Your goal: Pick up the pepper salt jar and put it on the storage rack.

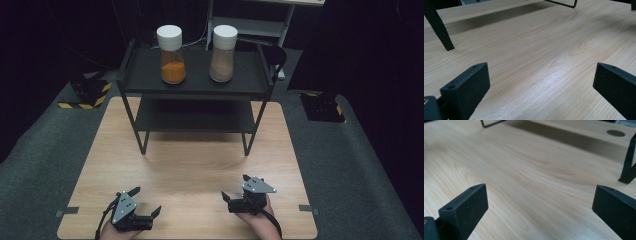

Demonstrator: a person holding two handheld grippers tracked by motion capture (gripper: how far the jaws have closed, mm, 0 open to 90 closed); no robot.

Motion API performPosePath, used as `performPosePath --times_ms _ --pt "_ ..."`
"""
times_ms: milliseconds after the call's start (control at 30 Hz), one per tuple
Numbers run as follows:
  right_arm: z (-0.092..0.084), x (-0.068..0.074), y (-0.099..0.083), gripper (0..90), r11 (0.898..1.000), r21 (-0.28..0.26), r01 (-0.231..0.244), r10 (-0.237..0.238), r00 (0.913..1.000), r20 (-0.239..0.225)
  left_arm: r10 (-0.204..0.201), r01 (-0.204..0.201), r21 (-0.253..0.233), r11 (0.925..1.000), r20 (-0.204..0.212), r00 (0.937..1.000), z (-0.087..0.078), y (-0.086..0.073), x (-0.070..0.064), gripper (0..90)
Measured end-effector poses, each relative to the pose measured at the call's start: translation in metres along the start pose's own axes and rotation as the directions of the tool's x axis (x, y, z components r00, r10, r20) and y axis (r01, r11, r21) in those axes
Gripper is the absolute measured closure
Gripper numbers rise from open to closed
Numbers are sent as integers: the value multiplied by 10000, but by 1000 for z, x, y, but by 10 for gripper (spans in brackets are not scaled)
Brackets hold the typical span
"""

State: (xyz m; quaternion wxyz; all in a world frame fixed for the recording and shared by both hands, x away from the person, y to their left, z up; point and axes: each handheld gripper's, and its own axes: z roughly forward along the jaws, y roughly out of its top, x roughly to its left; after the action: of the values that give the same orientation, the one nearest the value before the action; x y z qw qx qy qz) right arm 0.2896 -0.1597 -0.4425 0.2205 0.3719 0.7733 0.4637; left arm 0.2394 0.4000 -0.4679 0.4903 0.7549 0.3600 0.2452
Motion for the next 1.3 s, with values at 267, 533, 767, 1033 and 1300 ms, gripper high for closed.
performPosePath --times_ms 267,533,767,1033,1300 --pt "0 -1 -15 3 9995 259 187 -197 9991 383 19 -19 27 10000 24 10000 1 1 0 12" --pt "-11 -4 -25 2 9992 -105 -384 389 9975 590 520 -519 259 9983 -46 9986 3 5 -6 14" --pt "-16 -6 -29 1 9977 -162 -665 674 9958 617 1221 -1205 685 9903 -196 9923 8 12 -17 18" --pt "-17 -2 -30 1 9995 -159 -281 288 9983 504 1313 -1286 783 9886 -298 9909 10 14 -20 19" --pt "-18 3 -31 1 9997 -188 -141 151 9982 574 1275 -1254 699 9896 -268 9915 9 12 -18 19"
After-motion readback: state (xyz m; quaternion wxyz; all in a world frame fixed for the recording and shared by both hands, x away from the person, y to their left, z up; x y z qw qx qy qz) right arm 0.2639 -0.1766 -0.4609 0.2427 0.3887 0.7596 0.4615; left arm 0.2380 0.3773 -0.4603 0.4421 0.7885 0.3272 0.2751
